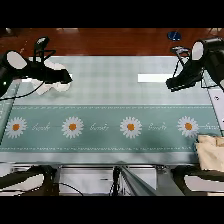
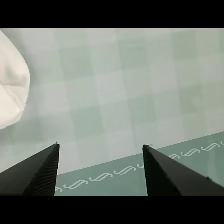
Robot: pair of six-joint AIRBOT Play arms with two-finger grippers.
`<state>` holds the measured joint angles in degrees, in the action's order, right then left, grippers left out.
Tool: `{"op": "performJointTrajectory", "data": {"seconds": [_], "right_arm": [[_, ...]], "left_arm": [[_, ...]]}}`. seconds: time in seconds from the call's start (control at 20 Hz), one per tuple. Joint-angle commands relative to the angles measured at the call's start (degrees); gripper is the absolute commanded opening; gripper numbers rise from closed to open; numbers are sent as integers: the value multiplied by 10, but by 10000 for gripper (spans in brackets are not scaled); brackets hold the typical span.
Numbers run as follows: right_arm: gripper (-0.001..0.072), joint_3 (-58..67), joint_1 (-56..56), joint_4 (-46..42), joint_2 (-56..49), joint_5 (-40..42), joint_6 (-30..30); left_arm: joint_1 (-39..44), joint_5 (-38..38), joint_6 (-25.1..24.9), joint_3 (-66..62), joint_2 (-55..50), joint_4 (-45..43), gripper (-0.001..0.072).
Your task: Fold the shirts.
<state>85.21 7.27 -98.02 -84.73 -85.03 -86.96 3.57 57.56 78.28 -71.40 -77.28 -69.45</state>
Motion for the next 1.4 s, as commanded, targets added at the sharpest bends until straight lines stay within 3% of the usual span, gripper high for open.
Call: {"op": "performJointTrajectory", "data": {"seconds": [0.0, 0.95, 1.05, 1.15, 1.2, 1.35], "right_arm": [[391, 0, 0, 0, 0, 0, 0], [391, 0, 0, 0, 0, 1, 2], [391, 0, 0, 0, 0, 7, 6], [391, 0, 0, 0, 0, 10, 13], [391, 0, 0, 0, 0, 11, 19], [391, 0, 0, 0, 0, 23, 21]], "left_arm": [[0, 0, 0, 0, 0, 0, 595], [0, -16, 4, 0, -4, 19, 595], [-5, -51, -28, -3, -3, 6, 596], [-19, -122, -25, -5, -3, -34, 627], [-29, -159, -20, -5, -4, -54, 691], [-67, -228, 23, -5, -20, -124, 720]]}}
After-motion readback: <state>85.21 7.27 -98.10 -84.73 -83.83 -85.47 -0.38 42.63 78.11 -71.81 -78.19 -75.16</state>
